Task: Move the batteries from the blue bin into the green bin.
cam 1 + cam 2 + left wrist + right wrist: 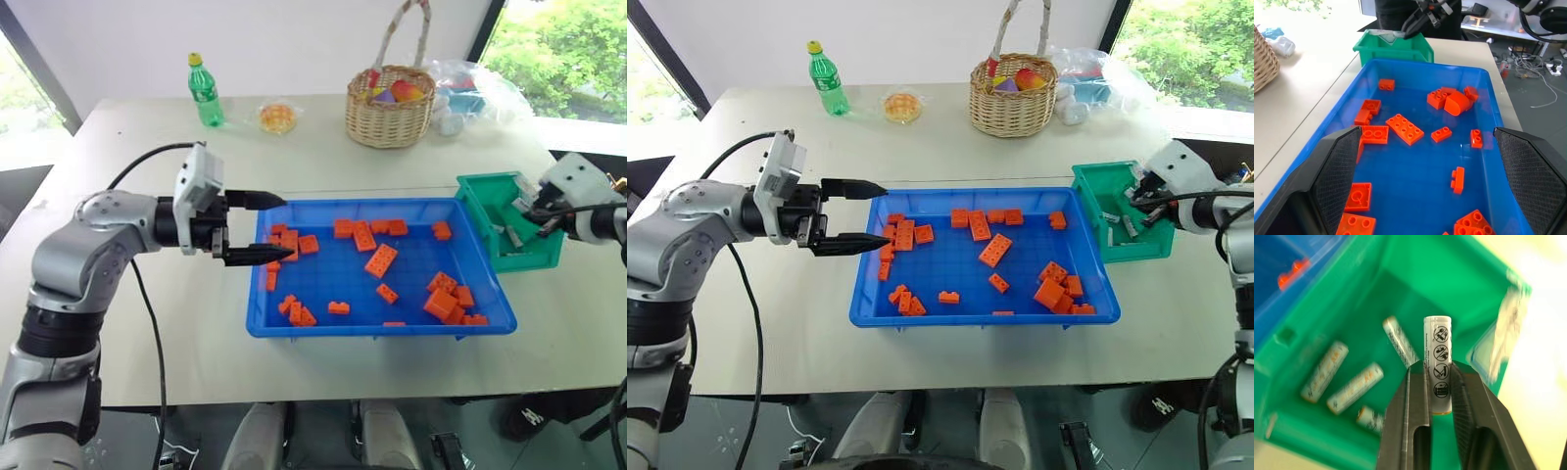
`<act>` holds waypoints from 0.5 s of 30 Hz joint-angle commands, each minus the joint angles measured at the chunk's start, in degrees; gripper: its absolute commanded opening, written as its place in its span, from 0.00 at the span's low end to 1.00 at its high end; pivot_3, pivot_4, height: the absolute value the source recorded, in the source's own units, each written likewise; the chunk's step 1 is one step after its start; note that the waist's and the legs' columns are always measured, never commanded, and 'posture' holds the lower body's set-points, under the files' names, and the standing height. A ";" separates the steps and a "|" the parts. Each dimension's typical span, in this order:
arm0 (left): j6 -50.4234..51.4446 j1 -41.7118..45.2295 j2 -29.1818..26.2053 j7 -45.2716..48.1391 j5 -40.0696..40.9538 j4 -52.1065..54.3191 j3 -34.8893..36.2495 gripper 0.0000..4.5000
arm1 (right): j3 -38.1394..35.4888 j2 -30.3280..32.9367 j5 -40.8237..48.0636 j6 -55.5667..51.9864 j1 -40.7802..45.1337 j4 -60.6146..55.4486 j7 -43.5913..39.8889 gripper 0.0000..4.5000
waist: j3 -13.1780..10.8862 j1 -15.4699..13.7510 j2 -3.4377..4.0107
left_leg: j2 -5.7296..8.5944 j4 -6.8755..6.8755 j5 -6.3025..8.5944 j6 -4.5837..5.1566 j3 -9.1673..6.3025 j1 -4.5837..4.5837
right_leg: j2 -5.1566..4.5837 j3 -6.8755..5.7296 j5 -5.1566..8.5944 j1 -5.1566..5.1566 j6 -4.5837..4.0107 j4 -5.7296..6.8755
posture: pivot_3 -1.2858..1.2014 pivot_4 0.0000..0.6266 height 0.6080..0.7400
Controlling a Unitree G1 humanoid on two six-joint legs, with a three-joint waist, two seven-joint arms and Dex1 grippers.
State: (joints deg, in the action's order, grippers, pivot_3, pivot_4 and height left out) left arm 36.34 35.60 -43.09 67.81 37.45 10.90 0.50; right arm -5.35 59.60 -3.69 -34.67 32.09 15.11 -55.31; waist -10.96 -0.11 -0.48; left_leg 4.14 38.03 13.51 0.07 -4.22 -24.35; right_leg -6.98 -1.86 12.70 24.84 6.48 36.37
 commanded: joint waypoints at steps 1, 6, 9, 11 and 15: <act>-1.71 1.91 0.28 1.25 -0.59 -0.67 -0.32 1.00 | -2.12 0.89 1.15 -0.35 -0.51 -3.83 1.87 0.57 | 0.01 0.06 0.01 | 0.00 0.00 0.00 0.00 0.01 0.00 | 0.00 0.00 0.00 0.00 0.00 0.00 | 0.52 0.24 0.64; -2.28 2.17 0.62 2.10 -1.17 -1.55 -0.77 1.00 | -5.50 1.30 4.55 -2.22 -1.47 -6.49 2.72 0.77 | 0.01 0.22 0.01 | 0.00 0.00 0.00 0.01 0.02 0.00 | 0.00 0.00 0.00 0.00 0.01 0.00 | 0.52 0.24 0.64; -2.83 1.36 0.27 2.45 -1.48 -1.42 -0.57 1.00 | -12.86 1.72 11.16 -5.41 -5.61 -13.60 -0.93 0.77 | 0.01 -0.09 0.01 | -0.01 0.00 0.00 0.02 0.01 -0.02 | 0.00 0.00 0.00 0.00 0.01 0.00 | 0.52 0.24 0.64; -2.86 0.36 -0.35 2.68 -1.39 -1.54 0.11 1.00 | -19.55 1.65 15.97 -7.29 -10.88 -20.30 -4.46 0.77 | 0.01 -0.44 0.01 | -0.02 0.00 0.02 0.05 0.00 -0.02 | 0.00 -0.01 0.00 -0.01 0.01 -0.01 | 0.52 0.24 0.64; -2.72 -1.92 -1.79 2.83 -1.08 -2.14 1.80 1.00 | -33.52 0.47 23.45 -12.59 -24.73 -32.16 -11.39 0.77 | 0.00 -0.77 0.01 | -0.03 0.00 0.07 0.14 -0.05 -0.02 | 0.01 -0.06 0.01 -0.08 0.02 -0.06 | 0.52 0.24 0.64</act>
State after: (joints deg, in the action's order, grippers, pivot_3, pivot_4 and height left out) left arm 34.38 33.72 -44.00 70.42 35.97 8.18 -0.10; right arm -32.03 59.70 16.44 -44.83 9.91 -12.23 -63.99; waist -10.96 -0.88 -0.47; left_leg 4.11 38.04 13.59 0.22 -4.28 -24.37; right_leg -6.98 -1.92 12.71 24.74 6.50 36.29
